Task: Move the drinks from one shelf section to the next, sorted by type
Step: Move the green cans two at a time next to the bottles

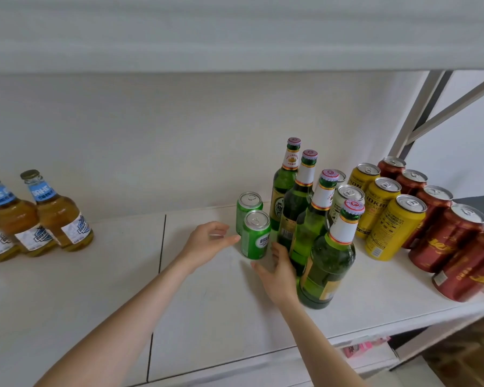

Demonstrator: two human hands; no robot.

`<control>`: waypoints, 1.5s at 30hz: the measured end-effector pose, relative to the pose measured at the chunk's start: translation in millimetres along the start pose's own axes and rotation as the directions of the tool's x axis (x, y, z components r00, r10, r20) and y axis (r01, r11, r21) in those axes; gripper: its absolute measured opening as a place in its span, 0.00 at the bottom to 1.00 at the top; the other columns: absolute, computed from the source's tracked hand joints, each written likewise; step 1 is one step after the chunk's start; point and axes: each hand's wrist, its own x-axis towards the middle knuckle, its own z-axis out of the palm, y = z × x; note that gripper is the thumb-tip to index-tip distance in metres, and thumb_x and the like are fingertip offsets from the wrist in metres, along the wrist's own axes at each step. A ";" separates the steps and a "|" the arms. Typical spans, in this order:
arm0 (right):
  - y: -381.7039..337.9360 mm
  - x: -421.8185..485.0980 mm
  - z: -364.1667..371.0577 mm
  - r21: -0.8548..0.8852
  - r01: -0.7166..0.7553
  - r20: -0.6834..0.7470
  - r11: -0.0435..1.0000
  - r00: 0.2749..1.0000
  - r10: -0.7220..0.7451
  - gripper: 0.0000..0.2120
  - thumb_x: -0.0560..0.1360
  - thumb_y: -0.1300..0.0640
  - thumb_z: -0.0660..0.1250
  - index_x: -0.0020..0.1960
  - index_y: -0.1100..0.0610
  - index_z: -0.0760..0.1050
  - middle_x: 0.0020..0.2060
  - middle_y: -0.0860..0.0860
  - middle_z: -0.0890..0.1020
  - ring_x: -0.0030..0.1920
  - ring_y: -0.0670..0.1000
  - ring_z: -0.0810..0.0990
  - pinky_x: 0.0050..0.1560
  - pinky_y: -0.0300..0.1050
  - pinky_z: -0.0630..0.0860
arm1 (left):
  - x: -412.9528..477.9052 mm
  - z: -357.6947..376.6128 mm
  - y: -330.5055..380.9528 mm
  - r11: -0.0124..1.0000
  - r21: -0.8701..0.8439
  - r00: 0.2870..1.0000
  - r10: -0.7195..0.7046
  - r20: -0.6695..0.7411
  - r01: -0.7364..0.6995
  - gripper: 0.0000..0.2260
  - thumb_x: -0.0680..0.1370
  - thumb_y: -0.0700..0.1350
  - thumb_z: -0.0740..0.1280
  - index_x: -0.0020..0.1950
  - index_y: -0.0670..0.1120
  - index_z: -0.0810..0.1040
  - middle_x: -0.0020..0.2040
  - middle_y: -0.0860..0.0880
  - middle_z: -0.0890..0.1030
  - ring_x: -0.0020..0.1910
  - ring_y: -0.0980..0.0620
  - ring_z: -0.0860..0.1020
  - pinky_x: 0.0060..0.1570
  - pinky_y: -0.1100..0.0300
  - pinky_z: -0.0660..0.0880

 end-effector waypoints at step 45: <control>-74.8 -322.2 78.7 -0.772 0.468 0.323 0.430 0.872 -0.368 0.33 0.80 0.38 0.49 0.79 0.51 0.48 0.79 0.53 0.55 0.78 0.56 0.51 0.75 0.63 0.49 | -387.1 -162.8 -107.3 0.324 0.946 0.977 0.202 -0.066 -0.003 0.28 0.81 0.63 0.52 0.79 0.53 0.56 0.81 0.46 0.51 0.80 0.46 0.46 0.75 0.38 0.44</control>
